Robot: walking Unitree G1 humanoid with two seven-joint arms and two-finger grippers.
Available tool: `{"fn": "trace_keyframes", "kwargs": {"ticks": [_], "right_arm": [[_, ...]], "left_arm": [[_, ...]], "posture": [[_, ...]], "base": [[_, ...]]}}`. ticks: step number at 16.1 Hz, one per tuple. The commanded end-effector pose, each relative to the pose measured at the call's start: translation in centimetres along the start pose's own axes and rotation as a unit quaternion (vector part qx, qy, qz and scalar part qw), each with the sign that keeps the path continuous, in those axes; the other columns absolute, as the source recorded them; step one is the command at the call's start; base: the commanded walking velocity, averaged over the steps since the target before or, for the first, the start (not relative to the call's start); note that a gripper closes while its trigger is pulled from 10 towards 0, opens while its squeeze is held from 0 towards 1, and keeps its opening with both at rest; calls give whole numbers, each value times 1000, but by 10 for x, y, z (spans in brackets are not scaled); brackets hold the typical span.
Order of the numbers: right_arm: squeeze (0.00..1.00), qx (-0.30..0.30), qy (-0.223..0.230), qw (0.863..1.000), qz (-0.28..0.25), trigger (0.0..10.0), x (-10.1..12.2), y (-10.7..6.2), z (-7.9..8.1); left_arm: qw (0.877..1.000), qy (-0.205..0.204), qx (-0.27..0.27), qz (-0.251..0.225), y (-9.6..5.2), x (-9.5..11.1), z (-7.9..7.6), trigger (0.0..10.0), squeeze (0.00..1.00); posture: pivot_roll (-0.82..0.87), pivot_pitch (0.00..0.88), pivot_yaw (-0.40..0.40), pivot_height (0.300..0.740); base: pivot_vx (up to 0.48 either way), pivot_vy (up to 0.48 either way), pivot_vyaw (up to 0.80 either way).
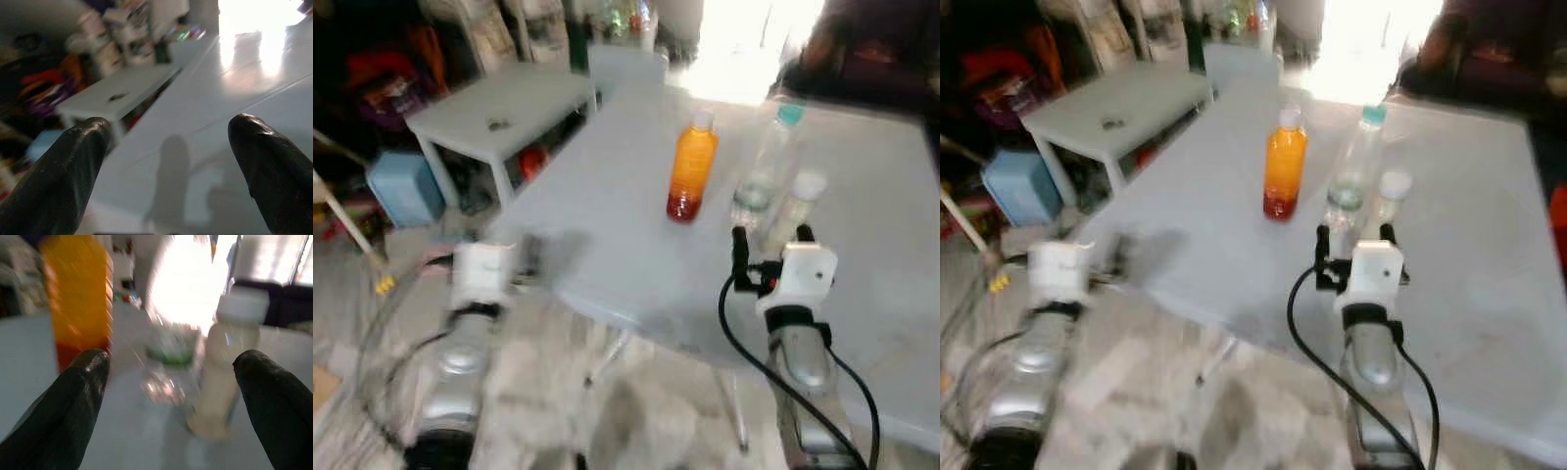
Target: Restocking fridge
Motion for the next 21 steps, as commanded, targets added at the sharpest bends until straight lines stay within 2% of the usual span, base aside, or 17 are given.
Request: {"fn": "trace_keyframes", "kwargs": {"ticks": [1,3,5,7,9,11,13,14,17,19,21], "right_arm": [[0,-24,-7,1000,-2,10000,2,-9,-13],[0,-40,-11,999,1,10000,2,-17,-17],[0,-49,-16,999,4,10000,3,-25,-18],[0,-54,-19,998,14,10000,0,-29,-20],[0,-52,-22,998,11,10000,2,-27,-19],[0,-31,-31,999,6,10000,7,-18,-11],[0,-1,-41,999,2,10000,8,-11,-2],[0,27,-44,999,-2,10000,10,0,7],[0,52,-34,998,-8,10000,12,20,21],[0,76,-26,997,-10,10000,13,25,33],[0,84,-24,996,2,10000,5,25,35]], "left_arm": [[1000,9,-12,-4,0,4,-9,10000,0],[999,22,-35,-1,1,2,-16,10000,0],[998,17,-58,-5,14,9,-23,10000,0],[997,18,-70,-10,20,13,-28,10000,0],[995,22,-91,-25,23,22,-34,10000,0],[995,12,-98,-28,28,26,-42,10000,0],[995,6,-99,-29,29,26,-44,10000,0],[996,0,-84,-34,29,27,-42,10000,0],[999,-4,-44,-30,25,24,-31,10000,0],[999,-10,-33,-21,19,17,-25,10000,0],[999,-6,-25,-20,18,15,-23,10000,0]], "posture": [[-129,27,83,740],[-157,31,108,740],[-176,33,115,740],[-186,31,120,740],[-186,46,123,740],[-178,70,66,740],[-169,65,45,740],[-123,59,1,740],[-64,51,-50,740],[-37,50,-80,740],[-7,46,-114,740]], "base": [[0,0,0],[0,0,0],[0,0,0],[0,463,0],[0,480,-691],[0,480,-269],[0,480,0],[0,480,0],[0,0,0],[0,0,0],[0,0,0]]}}
Point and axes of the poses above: a point about 5 cm out from each wrist's last joint towards the gripper, its own y axis pointing out of the wrist towards the gripper, its own x axis along the axis of the wrist's last joint, z = x × y, the point moved 5 cm from there along y, pointing out of the wrist towards the gripper, and after that the axes turned 6 degrees about y, right-handed, at the moved point
